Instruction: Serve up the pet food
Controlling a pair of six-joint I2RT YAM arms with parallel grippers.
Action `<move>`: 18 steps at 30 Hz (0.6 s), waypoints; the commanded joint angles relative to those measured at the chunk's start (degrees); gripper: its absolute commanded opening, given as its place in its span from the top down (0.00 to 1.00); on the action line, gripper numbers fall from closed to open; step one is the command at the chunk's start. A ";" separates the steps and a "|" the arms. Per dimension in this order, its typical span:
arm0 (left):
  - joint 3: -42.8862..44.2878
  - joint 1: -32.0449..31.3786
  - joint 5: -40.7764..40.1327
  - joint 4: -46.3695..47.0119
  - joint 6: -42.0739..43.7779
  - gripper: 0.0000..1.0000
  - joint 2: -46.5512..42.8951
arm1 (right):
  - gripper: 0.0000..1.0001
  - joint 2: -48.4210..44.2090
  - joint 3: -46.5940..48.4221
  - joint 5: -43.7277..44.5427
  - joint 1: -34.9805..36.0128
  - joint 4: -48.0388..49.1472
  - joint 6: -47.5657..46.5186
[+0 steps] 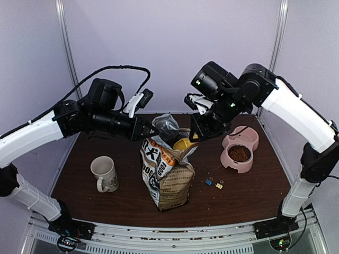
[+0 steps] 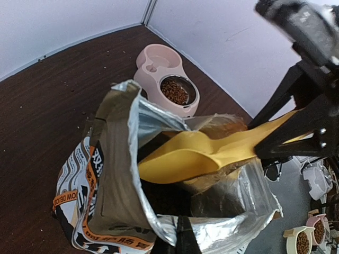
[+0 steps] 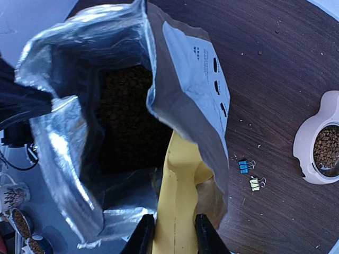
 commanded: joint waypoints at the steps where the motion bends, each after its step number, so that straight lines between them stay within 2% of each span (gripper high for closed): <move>1: 3.77 -0.84 0.54 8.32 2.50 1.00 0.07 | 0.93 4.75 0.92 8.05 0.21 -5.92 1.35; 4: 3.60 -0.82 -0.45 8.22 2.55 1.00 1.05 | 0.94 10.18 -0.06 9.11 0.36 -3.29 2.38; 7: 3.45 -0.86 -1.16 8.22 2.40 1.00 1.74 | 0.95 13.58 -2.86 5.96 0.32 2.30 3.05; 13: 2.45 -0.82 -2.53 8.29 1.94 1.00 1.72 | 0.95 12.51 -9.87 -9.16 -0.03 18.15 5.76; 18: 0.87 -0.81 -4.17 9.31 1.18 1.00 0.44 | 0.95 8.46 -14.50 -20.12 -1.83 26.81 8.39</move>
